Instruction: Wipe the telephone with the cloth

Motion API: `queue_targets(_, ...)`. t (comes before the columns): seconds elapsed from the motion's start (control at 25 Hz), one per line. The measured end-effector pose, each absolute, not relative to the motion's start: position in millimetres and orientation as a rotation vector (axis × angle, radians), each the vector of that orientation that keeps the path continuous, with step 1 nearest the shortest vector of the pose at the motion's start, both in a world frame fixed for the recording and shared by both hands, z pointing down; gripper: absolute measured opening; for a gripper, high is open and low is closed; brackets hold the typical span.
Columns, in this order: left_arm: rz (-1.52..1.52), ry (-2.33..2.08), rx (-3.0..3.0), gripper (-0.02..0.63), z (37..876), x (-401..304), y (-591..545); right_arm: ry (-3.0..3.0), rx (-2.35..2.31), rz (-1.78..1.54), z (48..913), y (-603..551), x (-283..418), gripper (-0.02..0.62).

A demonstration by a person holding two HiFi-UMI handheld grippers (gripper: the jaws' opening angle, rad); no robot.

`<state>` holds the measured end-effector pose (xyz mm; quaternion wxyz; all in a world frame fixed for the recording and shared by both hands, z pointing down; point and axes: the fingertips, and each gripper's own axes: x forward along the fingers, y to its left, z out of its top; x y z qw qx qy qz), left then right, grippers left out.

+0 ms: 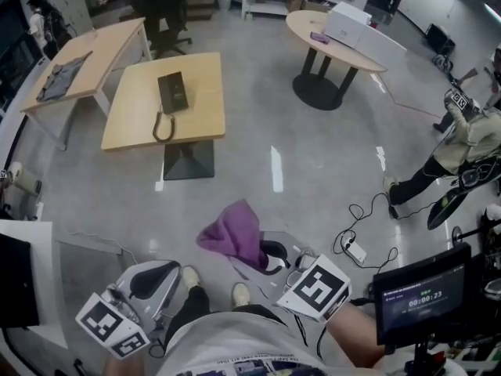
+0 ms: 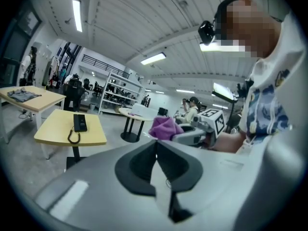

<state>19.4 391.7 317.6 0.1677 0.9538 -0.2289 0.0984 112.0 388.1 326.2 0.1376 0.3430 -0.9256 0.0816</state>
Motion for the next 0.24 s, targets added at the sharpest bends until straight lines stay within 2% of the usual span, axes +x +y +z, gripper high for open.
queue_targets(0.24, 0.279, -0.686, 2.713, 0.005, 311, -7, 403, -2.677, 1.022, 0.207, 323, 405, 106, 0.114)
